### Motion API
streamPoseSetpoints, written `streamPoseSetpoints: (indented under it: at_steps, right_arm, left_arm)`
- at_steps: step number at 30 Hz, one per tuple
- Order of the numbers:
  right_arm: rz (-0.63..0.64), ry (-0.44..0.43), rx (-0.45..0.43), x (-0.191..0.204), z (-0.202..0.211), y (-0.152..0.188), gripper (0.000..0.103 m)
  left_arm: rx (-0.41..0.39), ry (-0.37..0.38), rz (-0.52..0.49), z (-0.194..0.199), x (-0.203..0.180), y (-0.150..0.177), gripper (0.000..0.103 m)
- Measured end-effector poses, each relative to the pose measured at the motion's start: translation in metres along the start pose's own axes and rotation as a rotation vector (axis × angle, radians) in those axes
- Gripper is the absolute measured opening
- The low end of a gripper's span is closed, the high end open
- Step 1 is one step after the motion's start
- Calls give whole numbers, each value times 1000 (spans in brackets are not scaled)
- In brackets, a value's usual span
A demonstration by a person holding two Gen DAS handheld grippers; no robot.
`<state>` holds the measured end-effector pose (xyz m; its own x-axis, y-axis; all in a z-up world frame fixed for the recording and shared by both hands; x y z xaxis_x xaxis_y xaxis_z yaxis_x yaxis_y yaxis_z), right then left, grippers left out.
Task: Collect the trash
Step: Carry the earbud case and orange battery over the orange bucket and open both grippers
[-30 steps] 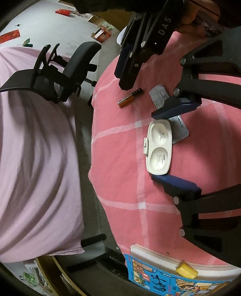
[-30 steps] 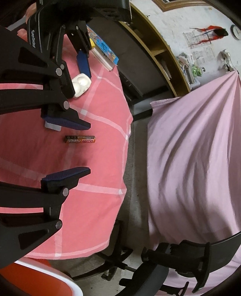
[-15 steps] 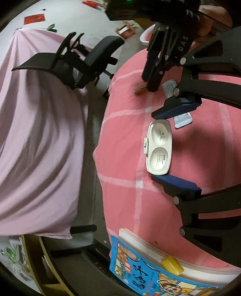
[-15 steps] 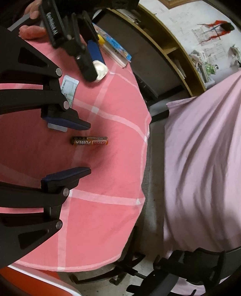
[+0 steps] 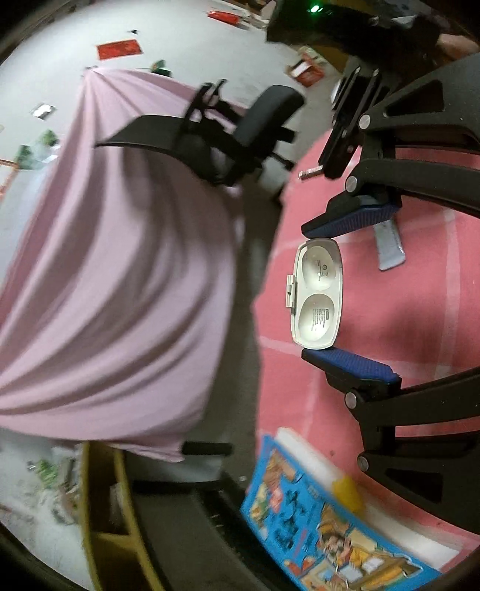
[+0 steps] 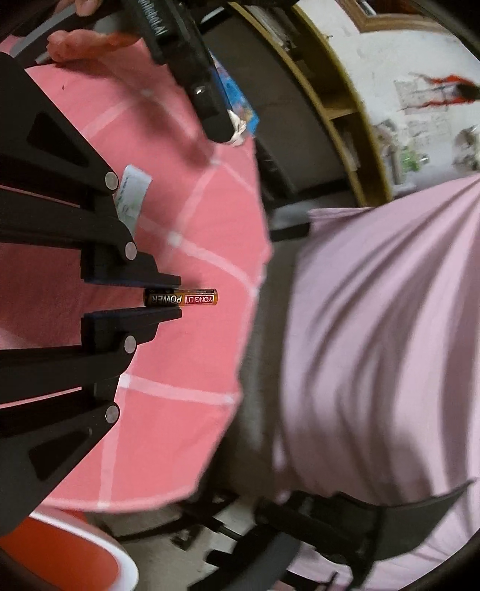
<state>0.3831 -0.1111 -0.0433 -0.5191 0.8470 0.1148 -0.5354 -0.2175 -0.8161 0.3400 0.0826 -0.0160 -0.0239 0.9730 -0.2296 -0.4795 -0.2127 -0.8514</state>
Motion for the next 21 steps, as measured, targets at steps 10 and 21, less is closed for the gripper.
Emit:
streamPoseSetpoints:
  at_steps: [10, 21]
  right_arm:
    - [31, 31, -414, 10, 87, 14, 8]
    - [-81, 118, -580, -14, 168, 33, 8]
  left_arm:
    - [-260, 15, -89, 56, -32, 9, 53]
    - [-424, 72, -225, 109, -97, 25, 53]
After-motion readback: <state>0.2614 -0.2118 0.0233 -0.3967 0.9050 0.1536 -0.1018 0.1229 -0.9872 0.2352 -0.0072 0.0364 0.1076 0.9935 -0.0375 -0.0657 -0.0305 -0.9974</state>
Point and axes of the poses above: each gripper's, at about its wrist camera, not at the fingertips, and z roughly against the way its jaws point, x to its left, y to its underside, the point moved 2 cm from there along -z, roughly the way its jaws point, and after that the axes turned 3 degrees about -z, right-handed, at the moved point
